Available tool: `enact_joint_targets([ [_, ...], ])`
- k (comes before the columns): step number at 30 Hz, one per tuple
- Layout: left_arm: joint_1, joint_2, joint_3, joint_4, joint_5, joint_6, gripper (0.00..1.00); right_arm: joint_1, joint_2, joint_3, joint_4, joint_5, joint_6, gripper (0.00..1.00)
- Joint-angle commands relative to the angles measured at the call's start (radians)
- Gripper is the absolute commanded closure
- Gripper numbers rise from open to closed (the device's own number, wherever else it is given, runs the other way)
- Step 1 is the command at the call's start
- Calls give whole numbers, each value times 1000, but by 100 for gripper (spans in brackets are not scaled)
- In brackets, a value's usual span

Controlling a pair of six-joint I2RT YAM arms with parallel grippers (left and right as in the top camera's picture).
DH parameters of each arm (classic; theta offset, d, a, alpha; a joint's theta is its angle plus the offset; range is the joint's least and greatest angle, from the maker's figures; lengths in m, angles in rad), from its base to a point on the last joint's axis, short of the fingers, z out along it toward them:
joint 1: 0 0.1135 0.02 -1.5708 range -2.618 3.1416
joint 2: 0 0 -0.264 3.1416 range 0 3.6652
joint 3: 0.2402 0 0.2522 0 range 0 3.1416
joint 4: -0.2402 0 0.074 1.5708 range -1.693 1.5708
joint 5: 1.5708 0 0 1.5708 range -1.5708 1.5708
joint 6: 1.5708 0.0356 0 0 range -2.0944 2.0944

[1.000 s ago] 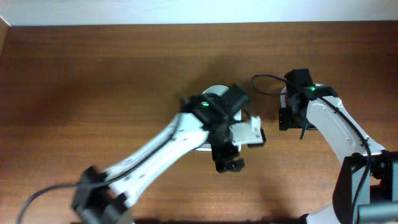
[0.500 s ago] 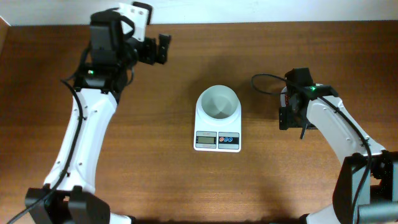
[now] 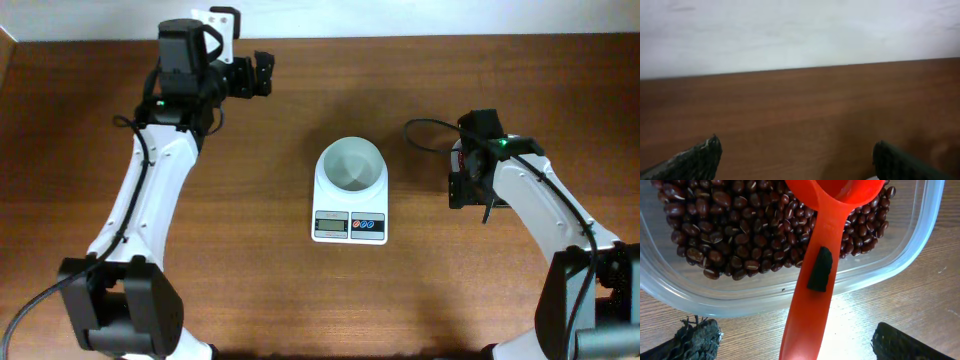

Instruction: Scoop item into bowl and weigh 50g on scale

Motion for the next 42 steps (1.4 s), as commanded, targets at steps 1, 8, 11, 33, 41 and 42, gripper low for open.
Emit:
enact_joint_targets([
  [1,-37,18,5,-19,0,-5,1,-5,5,20,1,-5,11,1],
  [8,-70,18,5,-154,57,131,5,-5,5,20,1,-5,11,1],
  [11,-111,18,5,-278,85,232,8,-5,5,20,1,-5,11,1],
  [33,-605,19,-23,-839,31,468,1,-5,5,20,1,-5,11,1],
  [41,-745,41,-240,-681,-149,600,1,-5,5,20,1,-5,11,1],
  [42,-747,47,-246,-675,-158,616,1,-5,5,20,1,-5,11,1],
])
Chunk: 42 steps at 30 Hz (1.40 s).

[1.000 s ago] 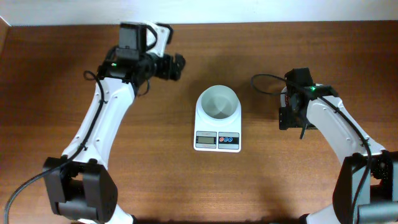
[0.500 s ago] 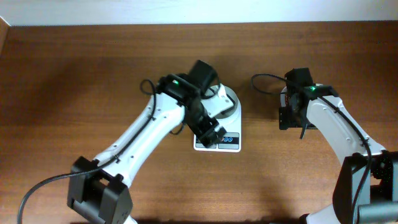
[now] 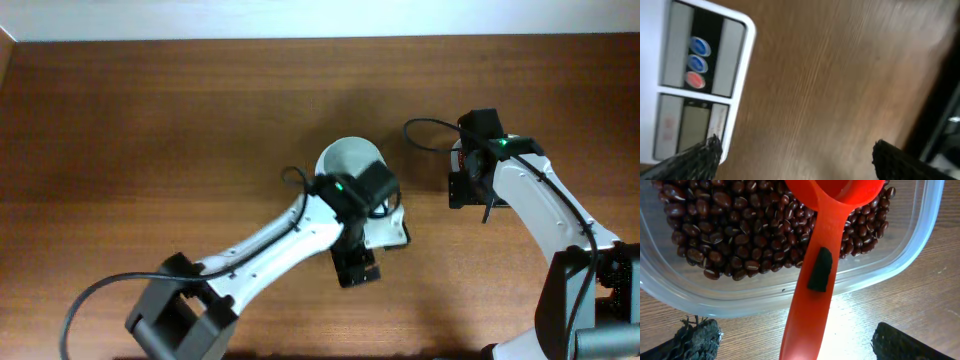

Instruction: Scoop item into bowl and weigh 50g on scale

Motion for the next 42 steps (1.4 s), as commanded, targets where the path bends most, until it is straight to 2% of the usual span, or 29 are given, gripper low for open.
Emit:
enact_joint_targets([
  [1,-8,38,-32,21,-97,80,1,-5,5,19,1,-5,11,1],
  [6,-6,112,-32,82,-216,146,1,-5,5,19,1,-5,11,1],
  [12,-28,151,-32,155,-247,283,1,-5,5,19,1,-5,11,1],
  [21,-31,217,-31,184,-214,286,1,-5,5,19,1,-5,11,1],
  [24,-28,209,35,134,-211,92,1,-5,5,19,1,-5,11,1],
  [27,-22,198,92,89,-211,-35,1,-5,5,19,1,-5,11,1],
  [28,-22,183,122,69,-211,-109,1,-5,5,19,1,-5,11,1],
  [33,-17,95,165,104,-215,-647,1,-5,5,19,1,-5,11,1],
  [36,-18,96,165,106,-285,-839,1,-5,5,19,1,-5,11,1],
  [41,-18,95,165,62,-298,-893,1,-5,5,19,1,-5,11,1],
  [42,-18,95,165,16,-285,-827,1,-5,5,19,1,-5,11,1],
])
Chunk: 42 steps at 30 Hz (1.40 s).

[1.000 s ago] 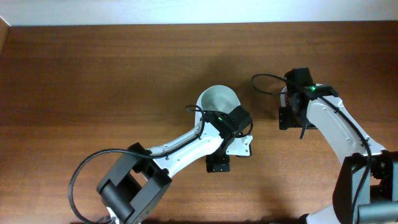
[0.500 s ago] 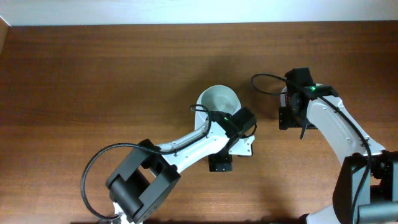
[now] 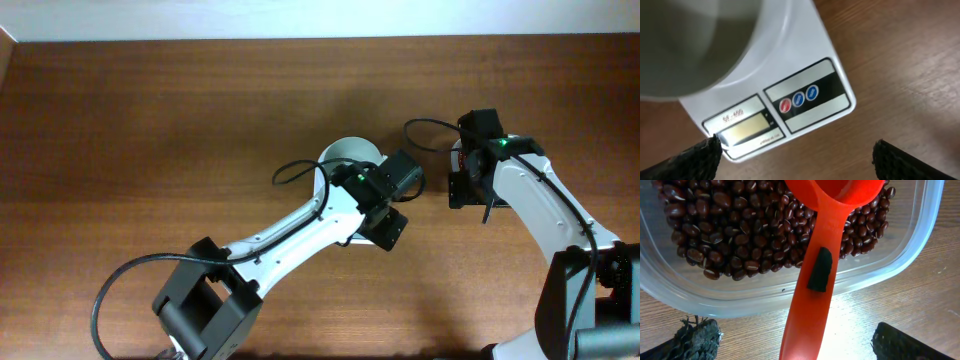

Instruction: Scoop item into bowl and weigh 50g on scale

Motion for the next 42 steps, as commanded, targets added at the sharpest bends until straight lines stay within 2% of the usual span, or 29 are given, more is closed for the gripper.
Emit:
enact_joint_targets([
  [1,6,-17,14,-120,9,109,1,-5,5,19,1,-5,11,1],
  [3,-2,-17,6,-154,25,391,1,-5,5,19,1,-5,11,1],
  [5,-3,-12,-6,-152,34,555,1,-5,5,19,1,-5,11,1],
  [10,-3,54,-19,-80,69,562,1,-5,5,19,1,-5,11,1],
  [12,-3,82,-19,-65,150,618,1,-5,5,19,1,-5,11,1],
  [15,2,131,-19,-42,241,620,1,-5,5,19,1,-5,11,1],
  [22,2,154,-19,-18,172,592,1,-5,5,19,1,-5,11,1],
  [42,47,234,-17,16,218,568,1,-5,5,19,1,-5,11,1],
])
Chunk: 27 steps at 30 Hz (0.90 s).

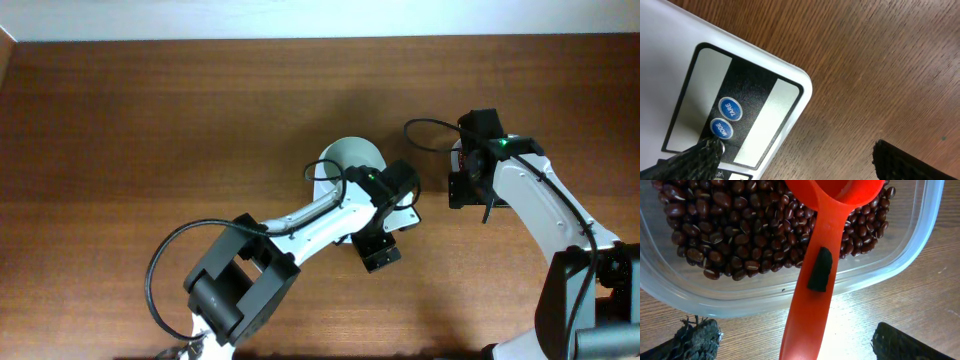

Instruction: Scoop item into bowl and weigh 50g on scale

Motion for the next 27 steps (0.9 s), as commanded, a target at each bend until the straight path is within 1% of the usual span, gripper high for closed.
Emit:
enact_joint_targets([
  [1,31,78,-7,2,4,-23,0,-5,5,19,1,-5,11,1],
  [3,39,82,-5,1,-23,-66,0,-5,5,19,1,-5,11,1],
  [6,43,82,-5,8,-26,-79,1,-5,5,19,1,-5,11,1],
  [8,43,82,-5,9,-57,-109,1,-5,5,19,1,-5,11,1],
  [10,43,82,-5,8,-56,-108,0,-5,5,19,1,-5,11,1],
  [14,39,68,68,-71,-5,-81,1,-5,5,19,1,-5,11,1],
  [17,45,-15,170,-168,183,-32,1,-5,5,19,1,-5,11,1],
  [18,55,-58,201,-188,220,-29,1,-5,5,19,1,-5,11,1],
  [23,119,-203,254,-210,222,-30,1,-5,5,19,1,-5,11,1],
  [27,247,-240,254,-193,223,-138,1,-5,5,19,1,-5,11,1],
])
